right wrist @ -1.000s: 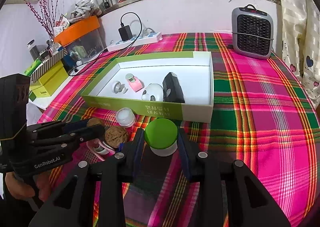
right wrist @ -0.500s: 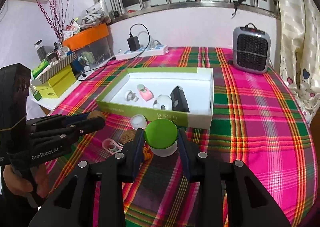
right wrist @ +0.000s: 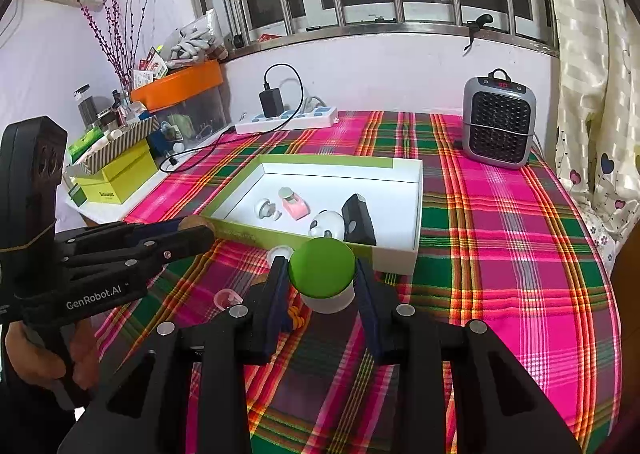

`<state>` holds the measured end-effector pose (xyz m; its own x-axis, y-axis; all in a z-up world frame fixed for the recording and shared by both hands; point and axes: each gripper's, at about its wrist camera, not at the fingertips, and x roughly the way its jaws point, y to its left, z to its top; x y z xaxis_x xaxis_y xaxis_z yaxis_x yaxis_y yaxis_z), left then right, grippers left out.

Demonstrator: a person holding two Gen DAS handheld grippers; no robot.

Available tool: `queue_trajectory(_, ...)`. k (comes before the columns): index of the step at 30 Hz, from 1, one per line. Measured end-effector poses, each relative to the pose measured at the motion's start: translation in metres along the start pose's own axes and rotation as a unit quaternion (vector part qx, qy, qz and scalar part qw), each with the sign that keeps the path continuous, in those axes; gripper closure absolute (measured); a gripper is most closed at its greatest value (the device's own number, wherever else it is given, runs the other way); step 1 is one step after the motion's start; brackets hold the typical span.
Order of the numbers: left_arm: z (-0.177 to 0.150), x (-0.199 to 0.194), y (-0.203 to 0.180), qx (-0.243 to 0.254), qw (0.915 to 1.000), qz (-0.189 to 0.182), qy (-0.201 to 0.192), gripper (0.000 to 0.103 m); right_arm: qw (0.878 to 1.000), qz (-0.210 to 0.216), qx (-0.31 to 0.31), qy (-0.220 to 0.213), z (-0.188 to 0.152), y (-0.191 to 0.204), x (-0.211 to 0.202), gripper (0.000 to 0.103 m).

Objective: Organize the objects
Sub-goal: 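Close left tool on the walnut and lift while right tool lifts the green-capped item, then carry walnut and green-capped item into the green-rimmed box and open both tools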

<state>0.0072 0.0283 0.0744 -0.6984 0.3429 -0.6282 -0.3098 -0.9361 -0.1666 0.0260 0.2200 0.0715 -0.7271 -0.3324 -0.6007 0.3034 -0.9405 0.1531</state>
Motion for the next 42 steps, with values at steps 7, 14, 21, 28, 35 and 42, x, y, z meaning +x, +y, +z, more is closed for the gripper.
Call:
queue_trajectory(7, 0.003, 0.000, 0.001, 0.002, 1.0000, 0.001, -0.002, 0.075, 1.000, 0.000, -0.001, -0.001, 0.001, -0.001, 0.000, 0.068)
queue_trajectory(14, 0.013, 0.005, 0.005, 0.001, 1.0000, 0.005, -0.001, 0.075, 1.000, -0.001, -0.005, -0.005, 0.010, -0.003, 0.002, 0.068)
queue_trajectory(21, 0.025, 0.010, 0.004, 0.009, 0.9999, 0.007, -0.003, 0.075, 1.000, -0.001, -0.010, -0.009, 0.017, -0.002, 0.007, 0.068)
queue_trajectory(28, 0.034, 0.017, 0.003, 0.013, 0.9999, 0.002, -0.005, 0.075, 1.000, -0.001, -0.013, -0.011, 0.025, -0.003, 0.013, 0.068)
queue_trajectory(35, 0.037, 0.027, 0.003, 0.018, 0.9998, 0.001, 0.002, 0.075, 1.000, -0.002, -0.016, -0.004, 0.026, -0.004, 0.022, 0.068)
queue_trajectory(42, 0.048, 0.040, 0.006, 0.024, 0.9997, 0.006, 0.008, 0.075, 1.000, -0.004, -0.022, -0.001, 0.033, -0.006, 0.033, 0.068)
